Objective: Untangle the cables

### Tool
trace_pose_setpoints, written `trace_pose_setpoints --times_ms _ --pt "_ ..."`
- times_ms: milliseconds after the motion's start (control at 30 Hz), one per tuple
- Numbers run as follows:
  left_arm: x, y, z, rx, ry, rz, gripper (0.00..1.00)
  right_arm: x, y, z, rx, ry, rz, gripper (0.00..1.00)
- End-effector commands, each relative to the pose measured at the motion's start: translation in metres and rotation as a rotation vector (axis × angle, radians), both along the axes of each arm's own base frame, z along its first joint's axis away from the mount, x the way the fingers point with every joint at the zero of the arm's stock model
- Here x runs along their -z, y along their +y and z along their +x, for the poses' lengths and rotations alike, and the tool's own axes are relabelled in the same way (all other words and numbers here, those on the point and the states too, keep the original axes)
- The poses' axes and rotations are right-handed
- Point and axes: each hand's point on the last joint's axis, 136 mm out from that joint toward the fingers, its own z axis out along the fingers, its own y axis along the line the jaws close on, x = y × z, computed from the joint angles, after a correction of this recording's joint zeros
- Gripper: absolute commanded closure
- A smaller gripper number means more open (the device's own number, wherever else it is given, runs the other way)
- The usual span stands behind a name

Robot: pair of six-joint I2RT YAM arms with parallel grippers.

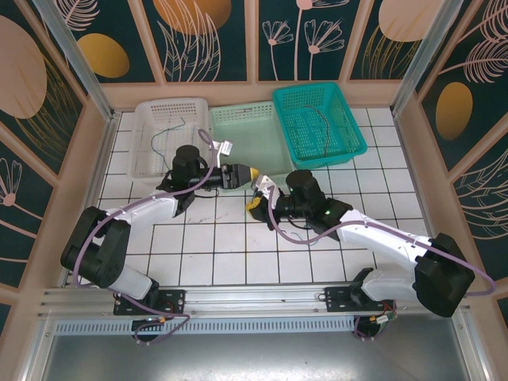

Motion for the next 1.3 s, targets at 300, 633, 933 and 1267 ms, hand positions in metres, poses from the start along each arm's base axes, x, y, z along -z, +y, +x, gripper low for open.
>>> trace_pose_setpoints --times_ms 300,633,933,1267 --pt "-0.005 -0.023 -0.023 0.142 0.001 -0.056 0.26 -0.021 0.001 0.004 -0.002 -0.089 0.01 1.0" --pt "-0.009 -0.032 -0.025 0.175 -0.004 -0.077 0.58 -0.024 0.0 0.005 0.01 -0.097 0.017 1.0" --pt "-0.018 -0.031 -0.02 0.134 -0.028 -0.107 0.86 -0.014 -0.004 0.006 0.032 -0.08 -0.004 1.0" --pt "-0.021 -0.032 -0.014 0.108 -0.007 -0.12 0.74 -0.005 -0.009 0.007 0.058 -0.076 -0.022 1.0"
